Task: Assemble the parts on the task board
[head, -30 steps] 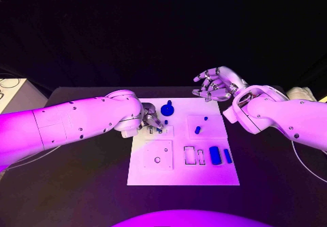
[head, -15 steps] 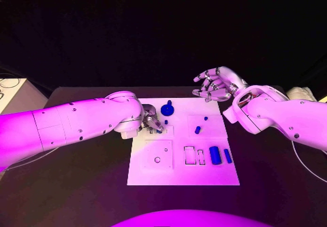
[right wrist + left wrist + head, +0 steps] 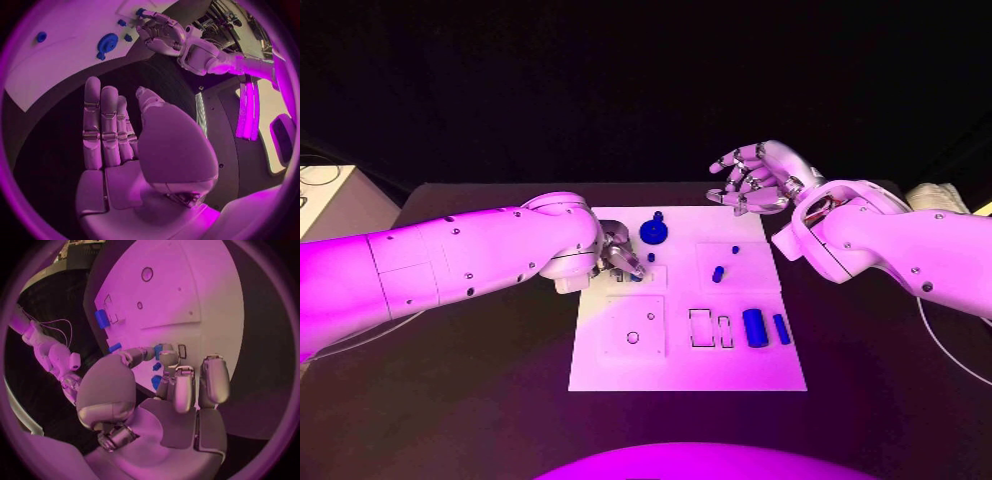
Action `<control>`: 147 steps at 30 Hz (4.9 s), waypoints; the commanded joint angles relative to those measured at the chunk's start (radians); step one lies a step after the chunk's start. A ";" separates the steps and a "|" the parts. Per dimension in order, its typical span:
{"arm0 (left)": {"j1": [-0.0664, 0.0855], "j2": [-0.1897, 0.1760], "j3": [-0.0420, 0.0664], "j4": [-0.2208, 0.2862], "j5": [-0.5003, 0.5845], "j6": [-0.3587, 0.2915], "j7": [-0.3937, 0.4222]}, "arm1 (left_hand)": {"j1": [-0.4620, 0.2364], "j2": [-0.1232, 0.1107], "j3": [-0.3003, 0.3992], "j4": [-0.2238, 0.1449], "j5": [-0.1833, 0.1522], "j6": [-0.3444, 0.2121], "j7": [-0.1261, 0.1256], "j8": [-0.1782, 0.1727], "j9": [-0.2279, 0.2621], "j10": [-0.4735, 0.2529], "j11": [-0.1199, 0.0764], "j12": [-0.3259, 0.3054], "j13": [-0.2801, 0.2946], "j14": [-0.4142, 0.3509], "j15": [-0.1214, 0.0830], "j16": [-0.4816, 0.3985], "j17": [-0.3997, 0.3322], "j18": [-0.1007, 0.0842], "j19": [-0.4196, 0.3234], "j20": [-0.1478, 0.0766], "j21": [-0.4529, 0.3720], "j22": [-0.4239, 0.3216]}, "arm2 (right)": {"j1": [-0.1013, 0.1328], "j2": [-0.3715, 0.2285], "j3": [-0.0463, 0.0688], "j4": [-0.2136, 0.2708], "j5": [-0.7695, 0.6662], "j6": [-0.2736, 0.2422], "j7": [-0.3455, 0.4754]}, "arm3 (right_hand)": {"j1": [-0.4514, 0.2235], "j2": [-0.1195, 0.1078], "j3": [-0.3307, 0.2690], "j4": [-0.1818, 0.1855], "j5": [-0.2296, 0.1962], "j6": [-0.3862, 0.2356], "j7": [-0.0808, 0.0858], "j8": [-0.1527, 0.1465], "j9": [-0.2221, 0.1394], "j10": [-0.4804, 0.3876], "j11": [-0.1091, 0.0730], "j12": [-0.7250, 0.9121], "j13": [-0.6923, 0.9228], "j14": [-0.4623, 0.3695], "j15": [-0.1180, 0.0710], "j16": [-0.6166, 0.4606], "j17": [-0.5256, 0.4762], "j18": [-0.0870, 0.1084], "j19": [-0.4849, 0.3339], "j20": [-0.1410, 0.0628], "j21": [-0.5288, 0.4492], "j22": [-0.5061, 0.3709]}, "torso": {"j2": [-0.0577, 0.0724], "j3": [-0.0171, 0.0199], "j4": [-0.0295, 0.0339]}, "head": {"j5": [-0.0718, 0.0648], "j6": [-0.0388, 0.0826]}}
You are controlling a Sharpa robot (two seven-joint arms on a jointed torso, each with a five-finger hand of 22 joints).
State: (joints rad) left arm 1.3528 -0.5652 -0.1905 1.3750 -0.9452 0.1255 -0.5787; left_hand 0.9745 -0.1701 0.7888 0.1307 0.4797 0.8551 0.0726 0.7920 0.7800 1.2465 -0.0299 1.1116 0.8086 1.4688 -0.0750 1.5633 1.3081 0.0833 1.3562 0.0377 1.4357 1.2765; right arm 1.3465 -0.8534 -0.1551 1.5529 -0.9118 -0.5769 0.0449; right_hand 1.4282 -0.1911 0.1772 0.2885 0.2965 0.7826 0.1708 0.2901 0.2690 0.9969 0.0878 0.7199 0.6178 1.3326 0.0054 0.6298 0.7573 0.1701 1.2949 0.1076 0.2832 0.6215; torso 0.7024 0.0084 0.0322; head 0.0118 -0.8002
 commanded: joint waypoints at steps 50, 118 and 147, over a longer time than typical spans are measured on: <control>-0.004 0.060 -0.005 -0.076 0.045 0.109 -0.028 | -0.053 0.057 0.006 -0.123 -0.031 0.085 -0.051 -0.011 -0.006 0.061 -0.014 0.022 0.031 0.102 -0.016 0.008 0.263 -0.018 0.018 -0.014 0.003 0.011 | -0.002 0.002 0.000 0.003 -0.004 0.023 0.000 | 0.000 -0.005 0.007 0.001 0.004 -0.003 0.004 0.006 -0.001 -0.006 0.000 -0.004 -0.004 0.007 0.001 -0.010 0.003 0.012 0.008 -0.002 -0.007 -0.005 | 0.000 -0.0004 -0.0002 | -0.005 -0.015; 0.012 -0.048 0.136 -0.052 0.042 0.040 0.005 | 0.075 -0.005 -0.405 0.159 -0.165 -0.011 -0.003 -0.087 -0.026 -0.145 0.030 -0.140 -0.208 0.050 0.018 -0.061 0.134 0.012 -0.087 0.012 -0.093 -0.130 | -0.012 -0.004 0.000 -0.015 0.024 -0.019 0.066 | -0.063 0.091 -0.264 0.003 -0.049 -0.014 0.029 0.055 -0.020 -0.078 0.037 -0.117 -0.263 -0.061 0.047 -0.335 0.018 0.012 -0.032 0.049 -0.204 -0.242 | 0.001 -0.0010 0.0018 | -0.010 0.016; 0.023 0.084 0.143 -0.353 0.008 0.098 0.077 | 0.093 -0.007 -0.436 0.162 -0.173 -0.023 0.014 -0.116 -0.054 -0.137 0.045 -0.097 -0.178 0.049 0.033 -0.060 0.134 0.010 -0.074 0.030 -0.085 -0.111 | -0.012 -0.006 0.000 -0.011 0.066 -0.029 0.085 | -0.035 0.106 -0.242 0.000 -0.003 0.001 0.043 0.052 -0.034 -0.058 0.052 -0.221 -0.392 -0.095 0.065 -0.423 -0.033 0.012 -0.075 0.067 -0.218 -0.321 | 0.043 -0.0043 -0.0048 | 0.000 0.039</control>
State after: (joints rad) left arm 1.3750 -0.4868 -0.0482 1.0281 -0.9478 0.1830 -0.5248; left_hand 1.0696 -0.1703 0.3567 0.2928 0.3119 0.8256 0.0838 0.6771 0.7267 1.1108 0.0133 1.0100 0.6308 1.4669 -0.0479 1.5006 1.3073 0.0835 1.2762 0.0683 1.3497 1.1653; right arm 1.3350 -0.8596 -0.1551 1.5397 -0.8504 -0.6027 0.1104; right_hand 1.3824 -0.0873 -0.0696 0.2899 0.2887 0.7761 0.1997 0.3406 0.2356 0.9329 0.1377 0.5050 0.2318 1.2448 0.0715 0.2123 0.7286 0.1701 1.2272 0.1738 0.0708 0.3050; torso 0.7385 0.0042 0.0297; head 0.0096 -0.7635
